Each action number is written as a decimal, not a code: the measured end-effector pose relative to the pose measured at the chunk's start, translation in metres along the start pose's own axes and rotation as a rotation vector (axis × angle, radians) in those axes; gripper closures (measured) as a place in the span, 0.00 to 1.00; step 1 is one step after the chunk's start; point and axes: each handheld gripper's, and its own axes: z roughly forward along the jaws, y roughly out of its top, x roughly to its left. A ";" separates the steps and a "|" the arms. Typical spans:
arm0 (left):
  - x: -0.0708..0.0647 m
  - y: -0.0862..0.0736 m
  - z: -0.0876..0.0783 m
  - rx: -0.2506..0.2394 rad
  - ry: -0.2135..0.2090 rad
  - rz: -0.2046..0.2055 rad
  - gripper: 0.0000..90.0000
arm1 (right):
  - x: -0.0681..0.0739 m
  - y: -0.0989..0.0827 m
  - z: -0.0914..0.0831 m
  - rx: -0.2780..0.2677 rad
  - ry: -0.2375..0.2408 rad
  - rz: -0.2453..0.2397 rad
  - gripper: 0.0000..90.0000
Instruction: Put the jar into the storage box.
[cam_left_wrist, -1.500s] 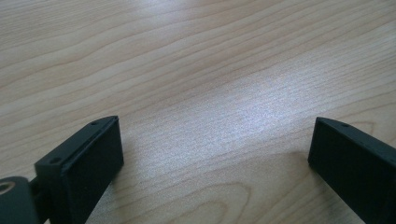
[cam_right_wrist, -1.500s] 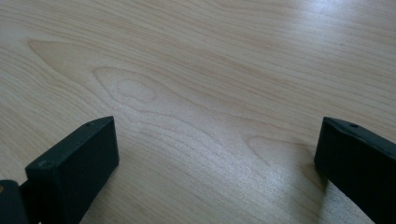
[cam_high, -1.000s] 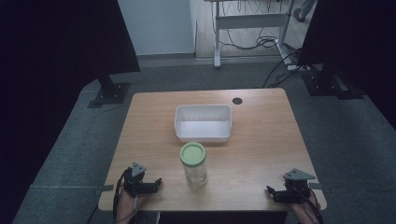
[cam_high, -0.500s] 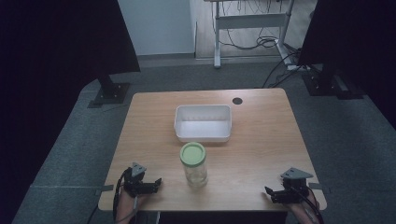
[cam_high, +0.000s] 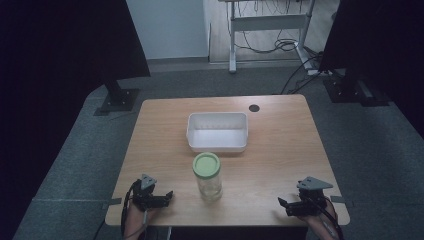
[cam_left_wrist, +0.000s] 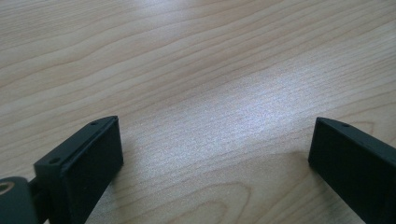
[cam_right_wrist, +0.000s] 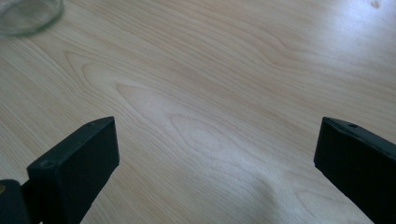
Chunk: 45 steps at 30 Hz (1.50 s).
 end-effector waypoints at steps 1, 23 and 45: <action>0.000 0.000 0.000 0.000 0.000 0.000 0.03 | 0.001 0.001 0.000 0.000 0.008 -0.005 0.00; 0.000 0.000 0.000 0.000 0.001 -0.002 0.03 | 0.022 0.027 -0.002 -0.020 0.083 -0.077 0.00; 0.000 0.000 0.000 0.000 0.001 -0.001 0.03 | 0.059 0.076 0.010 -0.069 0.230 -0.166 0.00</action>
